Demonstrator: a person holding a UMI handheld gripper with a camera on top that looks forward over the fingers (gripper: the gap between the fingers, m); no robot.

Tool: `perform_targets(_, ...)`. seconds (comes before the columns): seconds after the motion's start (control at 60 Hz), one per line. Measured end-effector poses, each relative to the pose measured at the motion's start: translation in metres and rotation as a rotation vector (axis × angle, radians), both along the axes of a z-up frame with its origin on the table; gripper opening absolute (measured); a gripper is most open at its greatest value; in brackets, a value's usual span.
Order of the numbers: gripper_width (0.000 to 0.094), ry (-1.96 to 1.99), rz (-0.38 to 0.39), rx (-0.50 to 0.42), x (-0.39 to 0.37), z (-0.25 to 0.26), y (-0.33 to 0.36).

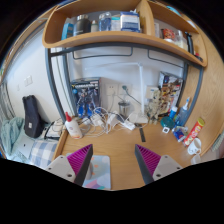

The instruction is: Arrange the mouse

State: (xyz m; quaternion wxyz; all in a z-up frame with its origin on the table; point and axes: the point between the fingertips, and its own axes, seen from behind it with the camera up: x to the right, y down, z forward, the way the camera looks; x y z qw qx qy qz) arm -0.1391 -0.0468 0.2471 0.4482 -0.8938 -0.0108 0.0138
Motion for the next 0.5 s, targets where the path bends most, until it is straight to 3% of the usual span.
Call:
perform_targets(0.217, 0.0842, 0.011, -0.033, 0.025, 0.067, 0.024, -0.020)
perform_targets(0.5, 0.0842, 0.016, -0.029, 0.006, 0.122, 0.011, -0.043)
